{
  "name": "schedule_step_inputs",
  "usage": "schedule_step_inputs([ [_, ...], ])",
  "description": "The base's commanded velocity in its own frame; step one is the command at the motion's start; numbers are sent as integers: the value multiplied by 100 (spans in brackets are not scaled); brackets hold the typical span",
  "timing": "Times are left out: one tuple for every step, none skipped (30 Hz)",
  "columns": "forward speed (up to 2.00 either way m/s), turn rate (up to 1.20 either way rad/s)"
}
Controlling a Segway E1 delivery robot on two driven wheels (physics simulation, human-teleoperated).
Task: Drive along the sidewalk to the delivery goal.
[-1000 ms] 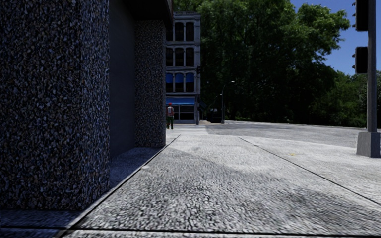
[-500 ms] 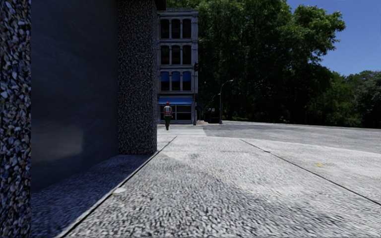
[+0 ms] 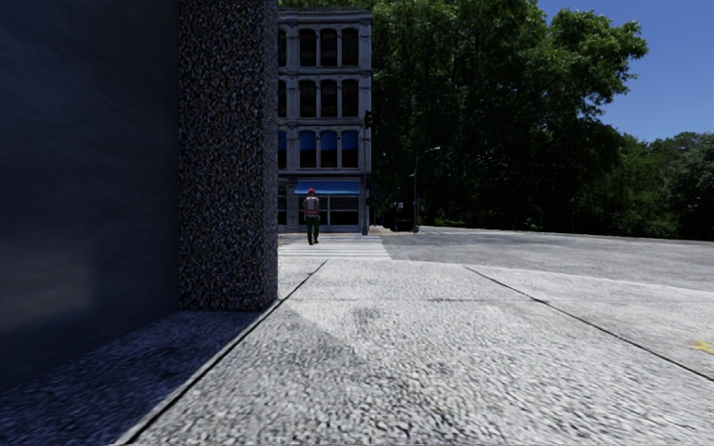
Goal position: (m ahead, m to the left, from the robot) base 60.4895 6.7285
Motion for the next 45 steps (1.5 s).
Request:
schedule_step_inputs([
  [200,0],
  [200,0],
  [200,0],
  [200,0],
  [200,0],
  [200,0],
  [200,0],
  [200,0],
  [200,0],
  [200,0],
  [200,0],
  [200,0],
  [200,0],
  [200,0],
  [200,0],
  [200,0],
  [200,0],
  [200,0],
  [200,0],
  [200,0],
  [200,0],
  [200,0],
  [200,0],
  [200,0],
  [200,0],
  [200,0],
  [200,0],
  [200,0],
  [200,0],
  [200,0],
  [200,0],
  [200,0],
  [200,0],
  [200,0],
  [200,0],
  [200,0],
  [200,0],
  [200,0],
  [200,0],
  [200,0],
  [200,0],
  [200,0],
  [200,4],
  [200,4],
  [200,9],
])
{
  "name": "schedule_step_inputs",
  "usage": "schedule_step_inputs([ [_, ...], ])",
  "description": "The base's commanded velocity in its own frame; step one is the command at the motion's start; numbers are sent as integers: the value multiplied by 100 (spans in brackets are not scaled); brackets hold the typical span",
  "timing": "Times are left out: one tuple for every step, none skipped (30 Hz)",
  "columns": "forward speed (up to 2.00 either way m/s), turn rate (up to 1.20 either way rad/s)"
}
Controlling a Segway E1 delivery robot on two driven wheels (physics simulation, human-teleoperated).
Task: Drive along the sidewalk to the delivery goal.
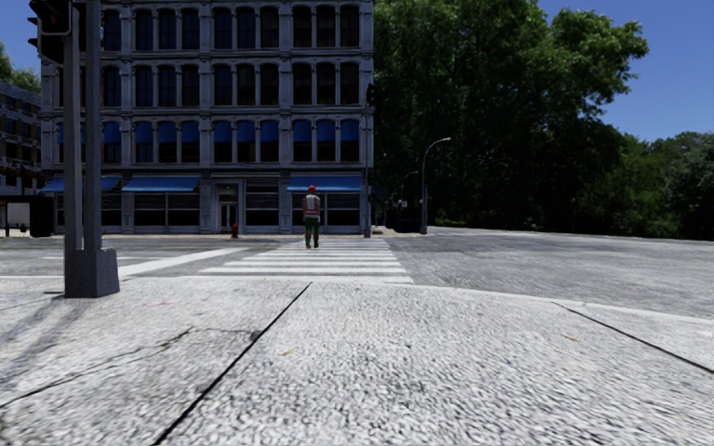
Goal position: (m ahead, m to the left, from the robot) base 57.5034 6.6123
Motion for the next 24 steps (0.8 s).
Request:
schedule_step_inputs([
  [200,13],
  [200,17],
  [200,17],
  [200,19],
  [200,22],
  [200,22],
  [200,22],
  [200,22],
  [200,22],
  [200,24],
  [200,24],
  [200,24],
  [200,24],
  [200,24],
  [200,24],
  [200,25],
  [200,25],
  [200,32],
  [200,36],
  [200,38],
  [200,38],
  [200,38],
  [200,38],
  [200,38],
])
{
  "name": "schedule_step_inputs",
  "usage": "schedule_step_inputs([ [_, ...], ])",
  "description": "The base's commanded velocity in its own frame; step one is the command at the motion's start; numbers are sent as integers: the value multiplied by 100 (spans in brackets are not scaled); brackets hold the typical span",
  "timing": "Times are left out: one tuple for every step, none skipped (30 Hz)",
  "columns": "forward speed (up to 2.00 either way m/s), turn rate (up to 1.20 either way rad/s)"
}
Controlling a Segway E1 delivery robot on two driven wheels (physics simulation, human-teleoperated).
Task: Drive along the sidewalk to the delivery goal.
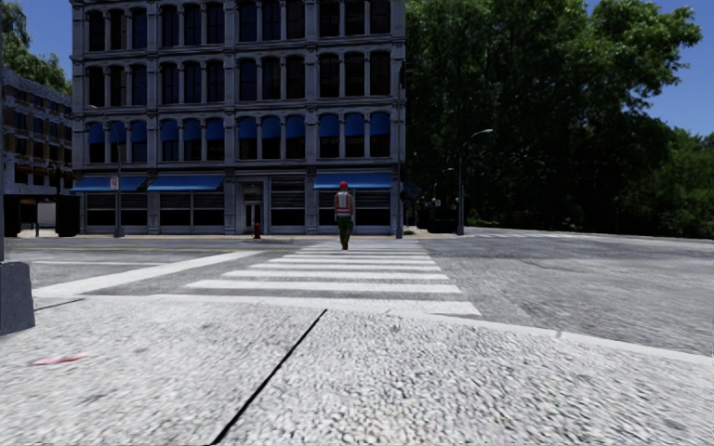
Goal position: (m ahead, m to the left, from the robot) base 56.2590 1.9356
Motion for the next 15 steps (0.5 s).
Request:
schedule_step_inputs([
  [200,38],
  [200,38],
  [200,38],
  [200,38],
  [200,33],
  [200,33],
  [200,14],
  [200,0],
  [200,0],
  [200,0],
  [200,0],
  [200,0],
  [200,0],
  [200,0],
  [200,0],
])
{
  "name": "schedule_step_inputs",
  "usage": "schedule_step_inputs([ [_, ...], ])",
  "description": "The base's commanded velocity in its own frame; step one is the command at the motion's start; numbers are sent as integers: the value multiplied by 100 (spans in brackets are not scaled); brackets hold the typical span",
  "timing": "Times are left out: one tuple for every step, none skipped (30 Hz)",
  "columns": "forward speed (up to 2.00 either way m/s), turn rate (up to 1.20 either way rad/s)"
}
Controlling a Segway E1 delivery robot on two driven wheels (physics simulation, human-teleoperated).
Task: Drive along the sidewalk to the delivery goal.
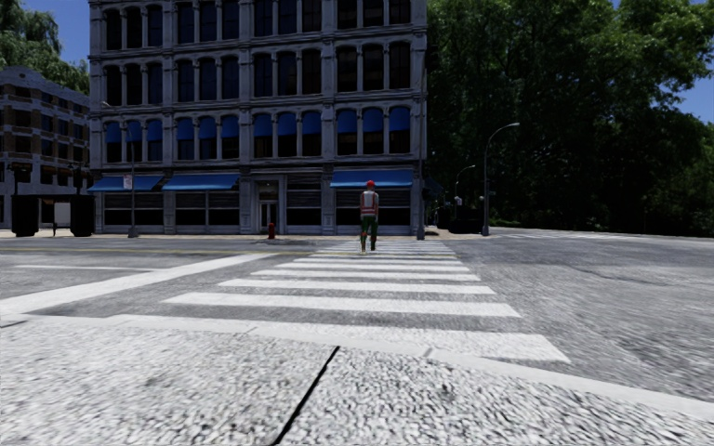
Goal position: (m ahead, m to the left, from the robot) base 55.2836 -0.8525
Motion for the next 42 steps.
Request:
schedule_step_inputs([
  [200,0],
  [200,0],
  [200,0],
  [200,0],
  [200,0],
  [200,0],
  [200,0],
  [200,0],
  [200,0],
  [200,0],
  [200,0],
  [200,0],
  [200,0],
  [200,0],
  [200,0],
  [200,0],
  [200,0],
  [200,0],
  [200,0],
  [200,0],
  [200,0],
  [191,0],
  [170,0],
  [162,0],
  [162,0],
  [156,0],
  [152,0],
  [150,0],
  [150,0],
  [149,0],
  [149,0],
  [149,0],
  [149,0],
  [149,0],
  [149,0],
  [149,0],
  [149,0],
  [149,0],
  [149,0],
  [149,0],
  [149,0],
  [149,0],
])
